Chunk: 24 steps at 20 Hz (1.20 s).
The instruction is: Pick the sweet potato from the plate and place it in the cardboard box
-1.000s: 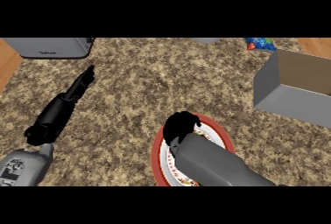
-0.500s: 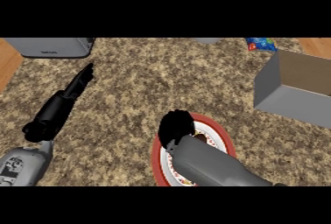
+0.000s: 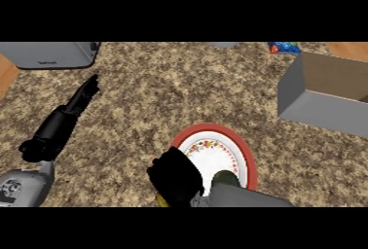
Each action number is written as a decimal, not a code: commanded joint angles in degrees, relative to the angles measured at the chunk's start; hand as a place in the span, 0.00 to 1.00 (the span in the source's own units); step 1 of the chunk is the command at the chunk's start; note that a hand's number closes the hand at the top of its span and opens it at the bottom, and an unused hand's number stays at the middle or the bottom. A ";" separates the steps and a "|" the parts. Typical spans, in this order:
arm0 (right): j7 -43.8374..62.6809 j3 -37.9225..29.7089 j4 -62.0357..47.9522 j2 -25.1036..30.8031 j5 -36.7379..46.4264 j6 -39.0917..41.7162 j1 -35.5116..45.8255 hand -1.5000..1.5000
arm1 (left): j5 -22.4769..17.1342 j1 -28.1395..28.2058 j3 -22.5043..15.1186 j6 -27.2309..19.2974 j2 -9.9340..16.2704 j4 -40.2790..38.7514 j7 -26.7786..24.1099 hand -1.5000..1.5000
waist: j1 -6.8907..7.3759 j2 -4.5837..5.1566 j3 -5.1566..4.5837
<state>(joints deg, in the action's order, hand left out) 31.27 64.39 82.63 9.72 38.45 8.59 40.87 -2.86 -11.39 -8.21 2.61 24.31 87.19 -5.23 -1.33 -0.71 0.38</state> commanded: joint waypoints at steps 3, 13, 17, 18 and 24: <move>-16.38 -0.42 21.28 17.62 2.91 -9.59 -2.66 1.00 | -0.43 1.82 0.86 0.13 0.56 0.69 0.04 0.50 | -1.75 -0.32 -0.09; -21.37 -29.15 35.85 39.85 -16.07 -23.19 -18.16 1.00 | -0.71 2.46 2.05 0.81 0.78 0.94 -1.34 0.50 | -1.92 0.70 -0.21; -23.63 -41.28 33.08 45.42 -26.77 -22.82 -22.72 1.00 | 0.59 1.25 1.15 0.38 0.41 2.58 0.80 0.50 | -0.78 0.64 -0.25; -25.98 -44.86 30.69 46.71 -30.13 -22.87 -23.64 1.00 | 0.64 3.14 0.82 1.02 0.45 2.55 -1.42 0.50 | -0.61 0.70 -0.23; -35.37 -55.56 11.45 46.82 -38.30 -14.73 -20.50 1.00 | 0.21 0.00 1.46 2.62 -0.12 2.45 0.85 0.50 | 1.66 0.93 -0.32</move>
<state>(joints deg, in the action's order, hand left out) 1.33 15.80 103.67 54.92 5.54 -10.18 19.92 -1.89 -11.26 -7.69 3.49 23.51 89.32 -4.17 -0.77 0.11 0.09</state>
